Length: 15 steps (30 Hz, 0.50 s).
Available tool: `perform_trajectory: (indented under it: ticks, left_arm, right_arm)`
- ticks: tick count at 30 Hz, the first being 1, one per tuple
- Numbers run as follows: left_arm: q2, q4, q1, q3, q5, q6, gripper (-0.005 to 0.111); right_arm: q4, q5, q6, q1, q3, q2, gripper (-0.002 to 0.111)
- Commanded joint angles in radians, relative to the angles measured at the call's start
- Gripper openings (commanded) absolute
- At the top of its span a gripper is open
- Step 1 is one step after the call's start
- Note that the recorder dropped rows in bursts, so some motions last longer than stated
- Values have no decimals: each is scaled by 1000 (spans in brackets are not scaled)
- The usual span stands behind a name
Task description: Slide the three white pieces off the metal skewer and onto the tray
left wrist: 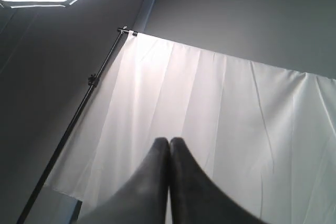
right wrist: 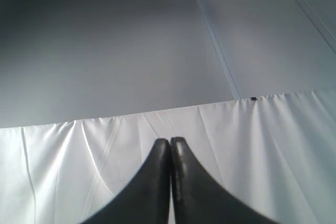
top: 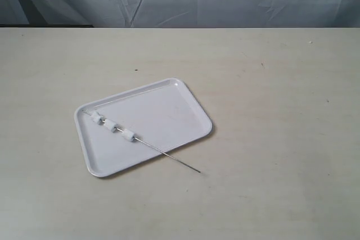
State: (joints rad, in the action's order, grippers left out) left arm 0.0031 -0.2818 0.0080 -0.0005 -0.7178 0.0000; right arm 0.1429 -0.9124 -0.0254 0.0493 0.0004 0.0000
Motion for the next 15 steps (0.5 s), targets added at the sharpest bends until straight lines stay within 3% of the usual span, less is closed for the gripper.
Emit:
perform_trajectory:
  ticks: [1,5,8,13,15]
  left_arm:
    - [-3,31,1,1,61,0,0]
    - [-3,181,1,1,61,-120,0]
    - [-3,304,1,-75,61,-177,0]
    - [159,481,1,-372,23,-102,0]
    - [272,554,-1,-519,19,-116,0]
  right_arm:
    - [-6,-21,0,-2,0,0,1]
    - [-57,109,2,-16,-30,0,1]
    - [-67,209,-4,-41,-144,0,1]
    - [-83,383,-45,-100,-498,194,1]
    - [-121,555,-45,-151,-708,332,1]
